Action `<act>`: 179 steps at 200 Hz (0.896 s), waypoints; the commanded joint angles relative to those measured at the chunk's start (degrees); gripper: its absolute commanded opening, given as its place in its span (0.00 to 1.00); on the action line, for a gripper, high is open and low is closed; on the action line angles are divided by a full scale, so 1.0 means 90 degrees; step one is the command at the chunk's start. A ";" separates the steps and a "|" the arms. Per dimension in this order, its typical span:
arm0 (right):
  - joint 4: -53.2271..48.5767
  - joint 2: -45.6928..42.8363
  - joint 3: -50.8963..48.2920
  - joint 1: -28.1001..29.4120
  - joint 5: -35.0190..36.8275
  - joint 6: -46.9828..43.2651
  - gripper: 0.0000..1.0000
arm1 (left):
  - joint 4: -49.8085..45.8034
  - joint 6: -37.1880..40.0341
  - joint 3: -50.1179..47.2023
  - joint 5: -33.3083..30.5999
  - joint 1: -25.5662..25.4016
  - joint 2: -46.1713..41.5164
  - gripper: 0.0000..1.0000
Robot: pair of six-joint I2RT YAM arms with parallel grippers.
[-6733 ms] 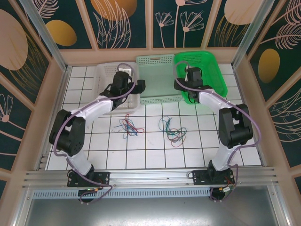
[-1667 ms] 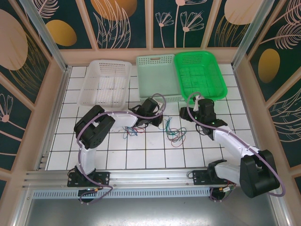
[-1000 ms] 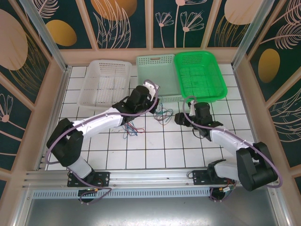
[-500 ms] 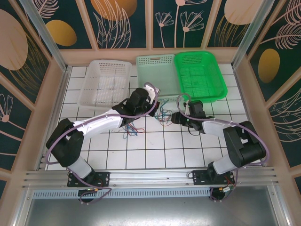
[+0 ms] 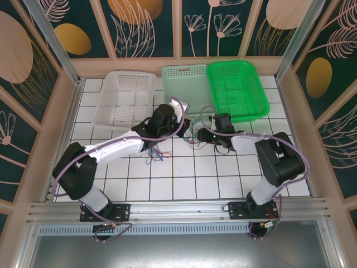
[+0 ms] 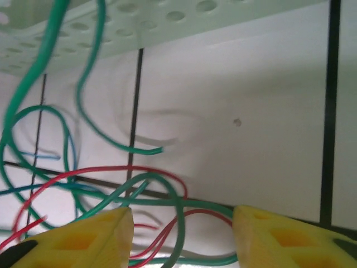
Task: Untangle the cables
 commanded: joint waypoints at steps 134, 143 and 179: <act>-0.1603 -0.2569 -0.1023 -0.0696 0.1108 -0.0153 0.00 | -0.0228 0.0454 -0.0054 -0.1482 -0.0013 -0.0850 0.09; -0.1595 -0.2719 -0.1112 -0.0780 0.1054 -0.0129 0.00 | -0.0237 0.0447 -0.0054 -0.1525 -0.0012 -0.0825 0.09; -0.1855 -0.3022 -0.1225 -0.0890 0.1223 -0.0180 0.00 | -0.0419 0.0411 -0.0024 -0.1881 -0.0014 -0.0804 0.10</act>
